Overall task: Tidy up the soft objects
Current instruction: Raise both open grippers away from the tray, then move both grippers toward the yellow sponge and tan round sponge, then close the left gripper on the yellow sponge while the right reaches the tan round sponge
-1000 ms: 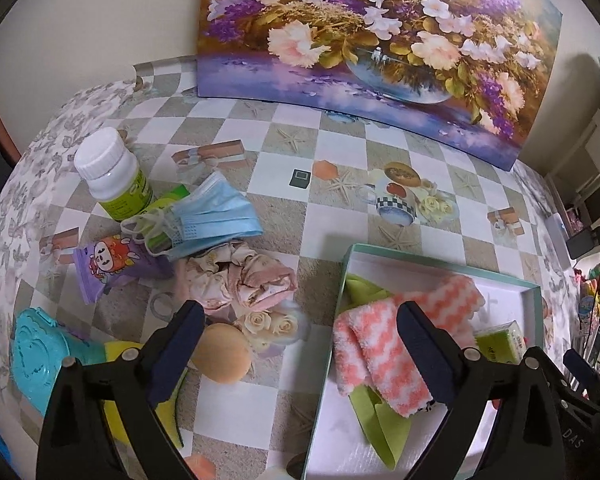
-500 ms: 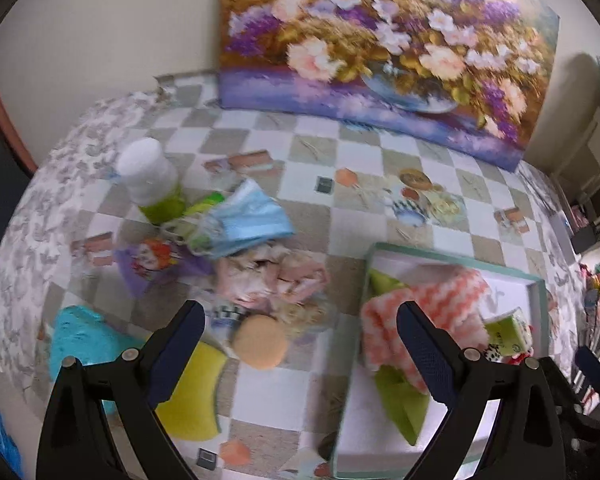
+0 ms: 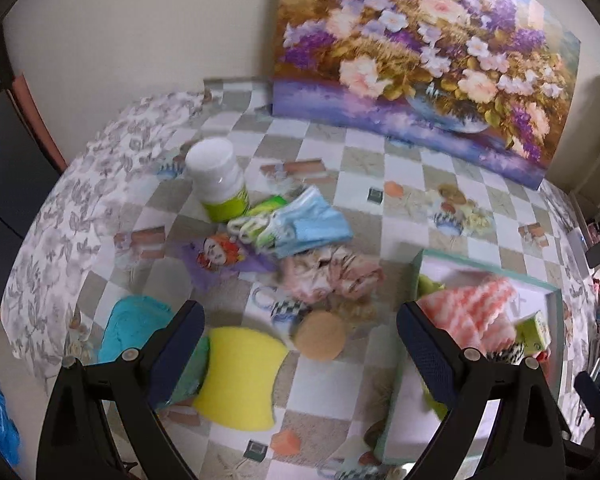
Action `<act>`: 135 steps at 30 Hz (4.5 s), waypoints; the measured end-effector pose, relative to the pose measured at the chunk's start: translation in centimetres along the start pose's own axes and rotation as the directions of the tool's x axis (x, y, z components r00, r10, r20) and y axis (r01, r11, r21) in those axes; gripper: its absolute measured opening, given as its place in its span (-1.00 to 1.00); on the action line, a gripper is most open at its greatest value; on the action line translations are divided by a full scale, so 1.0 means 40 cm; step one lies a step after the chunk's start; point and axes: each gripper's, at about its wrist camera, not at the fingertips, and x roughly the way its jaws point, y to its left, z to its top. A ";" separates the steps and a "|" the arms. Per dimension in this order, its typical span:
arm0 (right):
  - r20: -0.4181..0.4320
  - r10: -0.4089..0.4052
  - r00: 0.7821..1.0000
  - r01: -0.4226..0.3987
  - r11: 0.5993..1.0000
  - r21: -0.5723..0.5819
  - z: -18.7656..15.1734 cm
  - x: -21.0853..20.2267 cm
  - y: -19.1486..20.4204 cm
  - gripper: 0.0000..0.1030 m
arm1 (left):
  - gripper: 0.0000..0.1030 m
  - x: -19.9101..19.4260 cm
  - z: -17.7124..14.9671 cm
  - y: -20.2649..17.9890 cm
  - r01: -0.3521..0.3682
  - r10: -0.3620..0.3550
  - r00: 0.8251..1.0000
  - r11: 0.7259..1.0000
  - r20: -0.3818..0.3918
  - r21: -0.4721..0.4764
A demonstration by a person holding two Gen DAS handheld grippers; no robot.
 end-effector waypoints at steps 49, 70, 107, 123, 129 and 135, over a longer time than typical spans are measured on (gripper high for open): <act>-0.219 -0.095 0.971 0.057 0.983 -0.173 -0.041 0.113 0.081 1.00 | 0.44 0.158 -0.150 0.110 0.053 -0.085 0.940 0.993 -0.330 -0.102; -0.154 0.067 0.986 -0.101 0.969 -0.227 -0.025 0.089 0.168 1.00 | 0.41 0.168 -0.207 0.158 -0.065 0.011 0.934 0.988 -0.356 -0.141; -0.253 0.235 0.938 -0.309 0.899 -0.312 0.013 0.242 0.333 0.29 | 0.22 0.204 -0.207 0.260 -0.017 -0.079 0.926 0.968 -0.368 -0.250; -0.314 0.189 0.931 -0.305 0.873 -0.380 -0.018 0.309 0.371 0.08 | 0.20 0.181 -0.225 0.334 -0.012 -0.135 0.932 0.917 -0.338 -0.400; -0.324 0.173 0.930 -0.303 0.861 -0.410 -0.025 0.331 0.389 0.04 | 0.20 0.165 -0.239 0.349 -0.005 -0.153 0.930 0.904 -0.334 -0.427; -0.334 0.168 0.927 -0.307 0.851 -0.426 -0.031 0.352 0.399 0.04 | 0.20 0.178 -0.253 0.363 -0.003 -0.168 0.926 0.892 -0.337 -0.452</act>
